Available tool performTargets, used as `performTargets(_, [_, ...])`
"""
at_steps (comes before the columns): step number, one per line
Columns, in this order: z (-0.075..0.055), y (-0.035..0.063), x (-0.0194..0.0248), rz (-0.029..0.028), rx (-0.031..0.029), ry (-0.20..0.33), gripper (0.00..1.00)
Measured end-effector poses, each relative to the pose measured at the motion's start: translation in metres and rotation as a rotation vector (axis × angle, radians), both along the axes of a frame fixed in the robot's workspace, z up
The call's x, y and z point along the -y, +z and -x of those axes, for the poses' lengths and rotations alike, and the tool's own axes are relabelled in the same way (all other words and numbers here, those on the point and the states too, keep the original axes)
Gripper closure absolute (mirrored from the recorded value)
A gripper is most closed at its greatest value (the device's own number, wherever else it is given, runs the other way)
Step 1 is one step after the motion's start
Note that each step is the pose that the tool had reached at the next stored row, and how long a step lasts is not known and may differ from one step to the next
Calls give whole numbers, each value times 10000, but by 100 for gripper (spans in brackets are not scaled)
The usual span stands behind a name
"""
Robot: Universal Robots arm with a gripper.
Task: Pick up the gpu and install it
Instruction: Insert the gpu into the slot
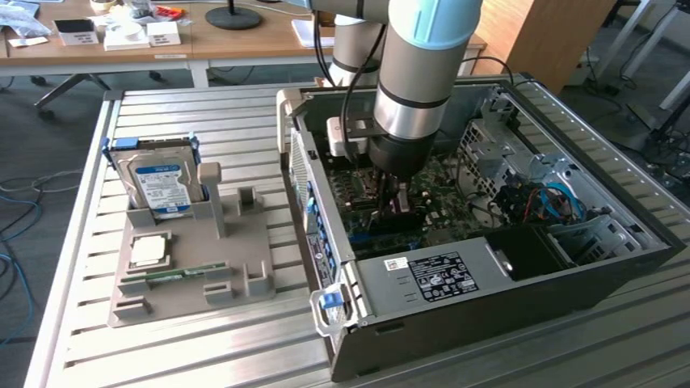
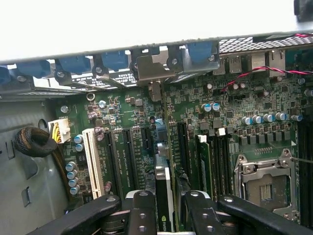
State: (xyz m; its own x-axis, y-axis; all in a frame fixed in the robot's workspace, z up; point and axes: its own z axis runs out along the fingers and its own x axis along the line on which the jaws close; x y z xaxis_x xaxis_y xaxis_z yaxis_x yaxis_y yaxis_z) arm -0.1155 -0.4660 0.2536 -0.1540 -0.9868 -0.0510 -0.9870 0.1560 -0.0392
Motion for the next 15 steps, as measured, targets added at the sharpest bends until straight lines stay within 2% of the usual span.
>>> performTargets(5, [1, -3, -1, -6, 3, -4, 71])
performTargets(7, [1, 0, 0, -1, 0, -1, 60])
performTargets(8, [0, 0, 0, 0, 0, 0, 60])
performTargets(10, [0, 0, 0, 0, 0, 0, 48])
performTargets(11, [0, 0, 0, 0, 0, 1, 48])
performTargets(12, [0, 0, 0, 0, 0, 0, 42])
performTargets(15, [0, 0, 0, 0, 0, 0, 42])
